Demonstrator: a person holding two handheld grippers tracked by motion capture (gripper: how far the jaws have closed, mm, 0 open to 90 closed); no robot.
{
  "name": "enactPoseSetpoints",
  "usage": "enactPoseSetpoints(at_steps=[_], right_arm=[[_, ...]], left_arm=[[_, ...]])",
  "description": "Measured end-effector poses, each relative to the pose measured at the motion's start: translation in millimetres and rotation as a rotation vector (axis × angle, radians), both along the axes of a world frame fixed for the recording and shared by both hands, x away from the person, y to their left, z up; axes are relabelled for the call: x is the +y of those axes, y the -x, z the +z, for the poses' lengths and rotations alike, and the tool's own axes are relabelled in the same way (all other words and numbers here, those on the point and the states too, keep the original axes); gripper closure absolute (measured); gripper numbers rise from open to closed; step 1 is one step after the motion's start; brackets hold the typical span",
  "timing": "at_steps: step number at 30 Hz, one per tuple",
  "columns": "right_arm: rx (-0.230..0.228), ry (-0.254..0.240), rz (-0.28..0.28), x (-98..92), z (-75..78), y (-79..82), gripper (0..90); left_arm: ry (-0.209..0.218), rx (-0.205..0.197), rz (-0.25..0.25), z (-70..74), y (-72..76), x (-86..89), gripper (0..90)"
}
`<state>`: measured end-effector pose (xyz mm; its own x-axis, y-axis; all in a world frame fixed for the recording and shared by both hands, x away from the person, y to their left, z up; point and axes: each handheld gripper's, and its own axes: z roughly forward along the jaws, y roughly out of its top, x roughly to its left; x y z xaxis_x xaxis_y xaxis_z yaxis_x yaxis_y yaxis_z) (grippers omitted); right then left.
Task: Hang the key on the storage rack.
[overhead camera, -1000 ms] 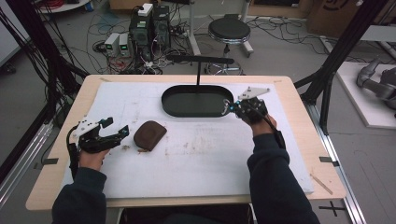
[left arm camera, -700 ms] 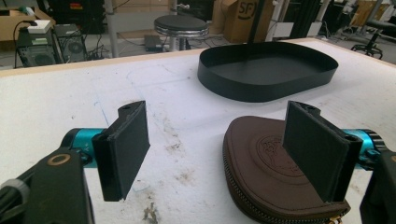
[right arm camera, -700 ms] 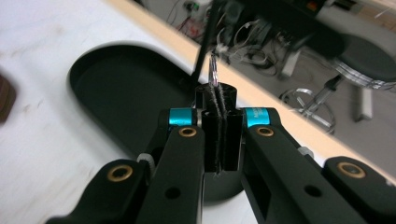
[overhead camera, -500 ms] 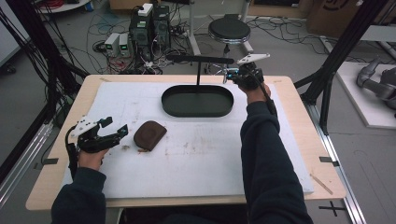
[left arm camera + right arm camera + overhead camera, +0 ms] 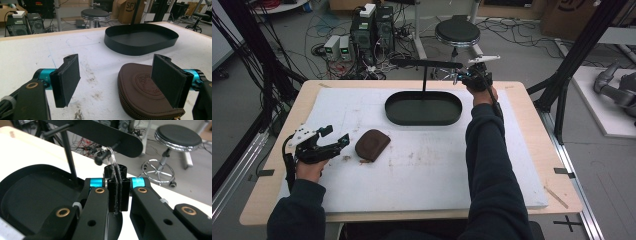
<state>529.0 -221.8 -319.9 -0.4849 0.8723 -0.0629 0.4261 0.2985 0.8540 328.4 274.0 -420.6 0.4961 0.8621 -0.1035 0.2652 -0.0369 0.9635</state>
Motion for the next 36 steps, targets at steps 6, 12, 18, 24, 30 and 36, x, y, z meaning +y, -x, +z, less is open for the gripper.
enactPoseSetpoints(at_steps=[6,12,18,24,30,36], right_arm=[[0.052,0.030,0.008,0.6,-3.7,2.6,81.4],[-0.006,0.031,0.032,-12.2,4.1,30.1,57.8],[0.031,0.013,0.112,-37.0,9.2,73.4,35.5],[0.048,-0.029,0.150,-59.5,6.1,113.7,26.1],[-0.033,0.040,0.133,-72.5,-23.4,165.6,21.7],[-0.052,0.025,0.084,-80.3,-48.7,179.8,21.7]], left_arm=[[0.009,-0.002,-0.003,-0.1,0.6,-1.4,23.3],[0.014,-0.007,-0.011,0.2,1.2,-3.3,23.3],[0.038,-0.006,-0.017,-0.1,1.1,-5.7,22.2],[0.046,-0.010,-0.022,0.7,1.8,-8.3,20.3],[0.035,-0.020,-0.021,3.6,3.9,-13.3,20.3],[0.015,-0.020,-0.026,3.7,4.3,-17.5,20.3]])
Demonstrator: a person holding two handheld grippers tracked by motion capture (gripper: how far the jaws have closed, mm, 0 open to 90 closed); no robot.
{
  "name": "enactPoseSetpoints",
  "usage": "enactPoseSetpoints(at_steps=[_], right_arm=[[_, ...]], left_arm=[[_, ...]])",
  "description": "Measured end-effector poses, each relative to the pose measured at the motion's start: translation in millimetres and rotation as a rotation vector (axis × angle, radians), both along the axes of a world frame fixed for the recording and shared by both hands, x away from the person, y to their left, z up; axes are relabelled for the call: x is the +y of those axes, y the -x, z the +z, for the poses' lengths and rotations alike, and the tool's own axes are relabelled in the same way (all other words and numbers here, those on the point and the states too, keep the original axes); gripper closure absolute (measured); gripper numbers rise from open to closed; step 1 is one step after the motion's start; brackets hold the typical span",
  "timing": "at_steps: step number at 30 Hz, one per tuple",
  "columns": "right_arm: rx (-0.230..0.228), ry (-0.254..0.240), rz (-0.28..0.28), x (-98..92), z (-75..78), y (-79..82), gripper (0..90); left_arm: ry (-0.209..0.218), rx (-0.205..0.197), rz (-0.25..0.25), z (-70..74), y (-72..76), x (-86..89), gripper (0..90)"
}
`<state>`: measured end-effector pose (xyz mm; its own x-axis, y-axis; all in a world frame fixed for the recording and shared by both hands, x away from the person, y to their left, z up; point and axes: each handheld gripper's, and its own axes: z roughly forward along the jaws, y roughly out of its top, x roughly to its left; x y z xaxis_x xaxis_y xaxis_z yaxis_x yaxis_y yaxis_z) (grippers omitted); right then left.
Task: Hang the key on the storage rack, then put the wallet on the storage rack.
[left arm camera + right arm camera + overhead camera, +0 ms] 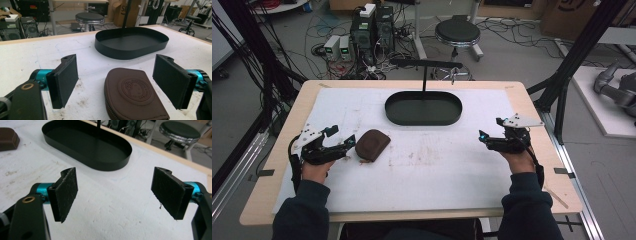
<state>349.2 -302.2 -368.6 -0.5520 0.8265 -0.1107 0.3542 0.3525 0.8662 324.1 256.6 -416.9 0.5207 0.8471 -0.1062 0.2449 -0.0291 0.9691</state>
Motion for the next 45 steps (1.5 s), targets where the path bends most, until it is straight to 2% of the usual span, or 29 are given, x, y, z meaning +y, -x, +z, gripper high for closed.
enactPoseSetpoints(at_steps=[2,5,13,18,26,27,30,32,35,40,43,44,45], right_arm=[[0.019,-0.002,-0.003,-2.1,-1.4,-1.5,21.7],[0.005,-0.007,0.002,-3.1,-0.7,-0.1,21.7],[0.030,0.001,-0.007,-2.1,-4.8,-2.1,21.7],[0.029,0.012,-0.004,-0.4,-5.6,-3.0,21.7],[0.028,0.034,0.000,3.4,-10.4,-1.9,21.7],[0.024,0.036,0.005,3.6,-10.8,-2.0,21.7],[0.024,0.038,0.010,4.5,-11.3,-0.8,21.7],[0.028,0.039,0.014,5.0,-11.5,-1.0,21.7],[0.032,0.042,0.013,5.8,-12.4,-2.4,21.7],[0.041,0.046,0.015,7.5,-13.7,-3.7,21.7],[0.043,0.044,0.015,7.9,-14.1,-3.4,21.7],[0.042,0.043,0.015,7.9,-14.2,-3.4,21.8],[0.044,0.042,0.015,8.0,-14.4,-3.2,21.8]], left_arm=[[-0.003,-0.005,0.003,0.5,0.5,-0.5,20.3],[-0.005,-0.002,0.000,0.2,0.1,-1.3,20.3],[-0.008,0.007,-0.011,-1.1,-0.9,-3.8,20.3],[-0.061,0.021,-0.024,-2.9,-2.2,-11.0,20.5],[-0.095,0.029,-0.049,-6.1,-5.3,-26.9,20.5],[-0.122,0.036,-0.048,-7.9,-6.8,-34.5,20.5],[-0.177,0.027,-0.051,-11.3,-9.3,-43.9,20.5],[-0.212,0.036,-0.046,-14.1,-11.4,-48.4,20.3],[-0.251,0.078,-0.063,-18.6,-13.5,-53.6,20.3],[-0.280,0.084,-0.091,-19.8,-12.0,-61.8,20.3],[-0.352,0.111,-0.081,-25.4,-13.8,-70.2,20.2],[-0.364,0.129,-0.091,-27.8,-15.0,-72.4,20.1],[-0.364,0.129,-0.091,-27.8,-15.0,-72.4,19.6]])
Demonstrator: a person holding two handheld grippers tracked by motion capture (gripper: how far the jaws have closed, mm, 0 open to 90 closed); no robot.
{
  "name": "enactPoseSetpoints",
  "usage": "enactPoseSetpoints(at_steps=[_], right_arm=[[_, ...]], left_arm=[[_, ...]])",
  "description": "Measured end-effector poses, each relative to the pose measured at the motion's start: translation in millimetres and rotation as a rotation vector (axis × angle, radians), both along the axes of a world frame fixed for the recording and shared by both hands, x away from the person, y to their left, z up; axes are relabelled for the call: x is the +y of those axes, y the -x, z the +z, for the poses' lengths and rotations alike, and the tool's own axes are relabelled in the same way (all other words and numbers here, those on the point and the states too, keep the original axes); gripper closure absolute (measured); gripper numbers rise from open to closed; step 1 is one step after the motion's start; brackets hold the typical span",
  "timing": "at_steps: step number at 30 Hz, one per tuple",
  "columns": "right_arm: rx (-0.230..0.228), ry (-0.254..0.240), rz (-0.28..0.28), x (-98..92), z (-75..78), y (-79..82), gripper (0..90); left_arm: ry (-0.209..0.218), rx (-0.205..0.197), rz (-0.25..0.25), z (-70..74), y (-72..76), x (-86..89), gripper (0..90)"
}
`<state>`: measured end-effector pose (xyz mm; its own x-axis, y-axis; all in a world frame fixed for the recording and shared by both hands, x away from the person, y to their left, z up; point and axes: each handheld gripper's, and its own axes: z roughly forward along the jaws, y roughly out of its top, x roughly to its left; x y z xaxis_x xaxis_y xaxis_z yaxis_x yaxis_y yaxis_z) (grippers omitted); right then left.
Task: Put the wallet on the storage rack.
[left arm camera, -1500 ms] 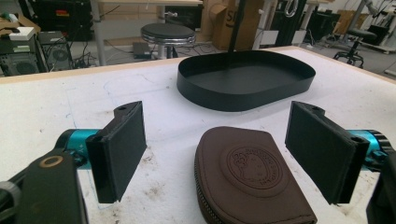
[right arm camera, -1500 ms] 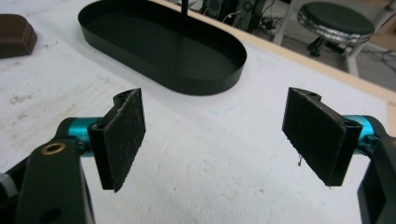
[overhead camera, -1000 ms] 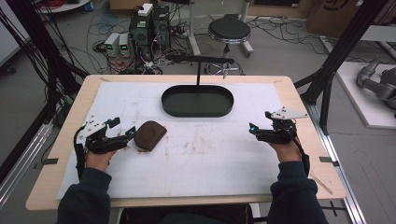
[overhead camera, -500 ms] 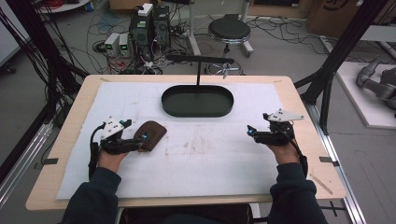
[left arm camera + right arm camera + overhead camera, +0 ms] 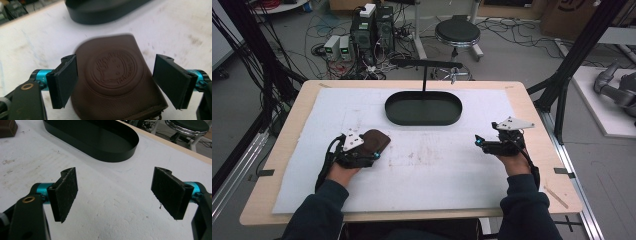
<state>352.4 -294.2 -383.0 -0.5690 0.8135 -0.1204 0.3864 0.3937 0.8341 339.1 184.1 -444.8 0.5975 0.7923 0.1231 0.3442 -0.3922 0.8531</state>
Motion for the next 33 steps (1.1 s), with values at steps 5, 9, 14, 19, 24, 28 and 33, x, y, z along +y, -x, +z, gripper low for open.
enactPoseSetpoints(at_steps=[5,9,14,19,24,28,33], right_arm=[[0.007,0.000,-0.005,-0.3,-1.1,-0.5,21.8],[0.009,0.001,-0.006,-0.2,-1.5,-0.8,21.8],[0.011,-0.001,-0.009,-0.4,-1.5,-0.4,21.8],[0.009,-0.012,-0.013,-2.0,-0.5,0.7,21.8],[0.009,-0.007,-0.009,-2.5,-0.5,0.6,21.8],[0.010,-0.008,-0.011,-2.3,-0.5,0.5,22.1],[0.005,-0.004,-0.004,-2.1,-0.1,0.7,23.2]], left_arm=[[-0.165,-0.009,0.001,-6.6,0.4,-16.4,13.7],[-0.192,-0.011,0.021,-7.4,-0.1,-18.8,14.1],[-0.188,-0.012,0.041,-7.0,-0.7,-17.9,20.8],[-0.008,0.059,0.051,-3.1,-6.0,-2.1,23.6],[0.177,0.122,0.050,-1.5,-10.6,15.1,25.6],[0.207,0.135,0.034,-1.3,-11.4,19.6,26.5],[0.256,0.147,0.015,3.2,-9.7,25.0,32.5]])
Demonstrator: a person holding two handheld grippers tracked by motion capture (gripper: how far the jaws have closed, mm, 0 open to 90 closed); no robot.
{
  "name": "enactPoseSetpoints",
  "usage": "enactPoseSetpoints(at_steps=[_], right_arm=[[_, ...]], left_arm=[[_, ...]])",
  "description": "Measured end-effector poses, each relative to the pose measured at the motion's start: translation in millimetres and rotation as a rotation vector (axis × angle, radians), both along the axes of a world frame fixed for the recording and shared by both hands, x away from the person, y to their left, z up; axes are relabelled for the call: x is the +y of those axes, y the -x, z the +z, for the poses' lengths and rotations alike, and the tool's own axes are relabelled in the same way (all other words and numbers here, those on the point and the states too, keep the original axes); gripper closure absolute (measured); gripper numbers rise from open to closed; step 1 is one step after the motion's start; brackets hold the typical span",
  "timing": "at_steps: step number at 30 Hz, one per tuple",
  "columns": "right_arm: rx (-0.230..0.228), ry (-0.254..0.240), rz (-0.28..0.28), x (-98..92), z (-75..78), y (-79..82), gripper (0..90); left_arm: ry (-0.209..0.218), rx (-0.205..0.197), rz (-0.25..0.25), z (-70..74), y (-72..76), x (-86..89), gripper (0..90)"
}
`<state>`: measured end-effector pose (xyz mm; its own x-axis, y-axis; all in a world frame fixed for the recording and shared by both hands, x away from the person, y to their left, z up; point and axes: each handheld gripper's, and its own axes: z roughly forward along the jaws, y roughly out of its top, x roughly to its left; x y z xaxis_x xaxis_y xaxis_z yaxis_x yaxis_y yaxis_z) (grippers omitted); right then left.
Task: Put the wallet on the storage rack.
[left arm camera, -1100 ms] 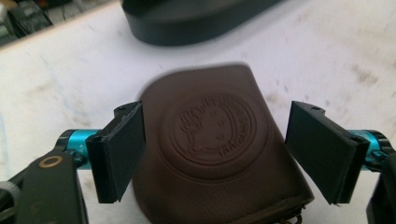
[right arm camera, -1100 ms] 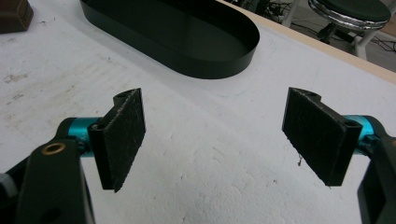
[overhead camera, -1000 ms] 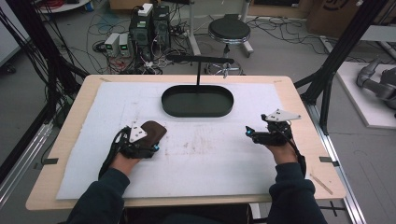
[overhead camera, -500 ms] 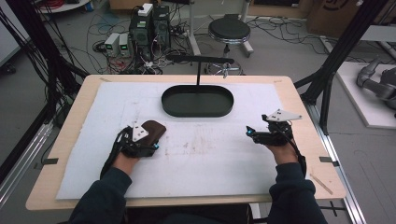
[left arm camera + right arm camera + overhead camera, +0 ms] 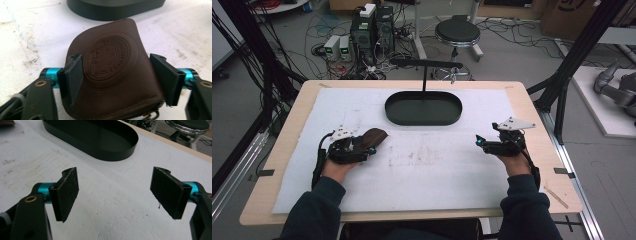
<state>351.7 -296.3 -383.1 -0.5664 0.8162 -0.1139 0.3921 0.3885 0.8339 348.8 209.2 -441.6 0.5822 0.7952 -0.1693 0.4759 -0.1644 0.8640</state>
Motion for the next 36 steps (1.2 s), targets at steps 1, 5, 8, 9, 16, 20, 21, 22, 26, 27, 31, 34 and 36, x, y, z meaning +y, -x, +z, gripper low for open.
enactPoseSetpoints(at_steps=[1,5,8,9,16,20,21,22,26,27,31,34,36], right_arm=[[0.000,0.000,0.000,0.1,0.0,0.1,23.2],[-0.003,0.001,-0.001,0.6,0.2,0.3,23.4],[-0.009,0.004,-0.007,-0.4,0.9,0.7,24.5],[-0.009,0.002,-0.013,-1.0,1.4,1.1,24.6],[-0.018,-0.003,-0.030,-2.2,2.7,2.2,24.6],[-0.018,-0.002,-0.031,-2.4,2.7,2.3,24.6],[-0.017,-0.001,-0.031,-2.5,2.8,2.3,24.6],[-0.018,-0.001,-0.031,-2.5,2.7,2.3,24.6],[-0.019,0.005,-0.032,-2.2,2.8,2.5,24.7],[-0.018,0.003,-0.032,-2.0,2.8,2.5,24.7],[-0.015,0.006,-0.034,-2.2,2.5,2.4,24.7],[-0.012,0.010,-0.033,-2.1,2.6,2.4,24.7],[-0.013,0.011,-0.032,-2.0,2.5,2.4,24.7]], left_arm=[[0.018,0.003,-0.006,1.1,0.4,2.0,35.1],[0.060,0.014,-0.033,5.4,1.3,7.2,42.2],[0.109,0.008,-0.038,8.8,2.0,12.0,52.0],[0.140,0.001,-0.039,10.9,2.5,15.7,54.3],[0.209,0.019,-0.024,14.5,2.4,22.8,60.7],[0.270,0.040,-0.063,20.8,4.2,22.3,63.4],[0.286,0.051,-0.068,21.0,4.2,22.3,63.6],[0.297,0.058,-0.070,20.6,3.9,22.4,63.9],[0.380,0.104,-0.087,19.8,2.2,24.9,64.9],[0.385,0.105,-0.092,20.1,2.2,25.2,65.0],[0.331,0.116,-0.075,18.9,2.1,24.1,64.8],[0.267,0.034,-0.046,21.9,4.4,21.5,63.9],[0.210,-0.035,-0.016,23.5,6.8,19.5,62.3]])
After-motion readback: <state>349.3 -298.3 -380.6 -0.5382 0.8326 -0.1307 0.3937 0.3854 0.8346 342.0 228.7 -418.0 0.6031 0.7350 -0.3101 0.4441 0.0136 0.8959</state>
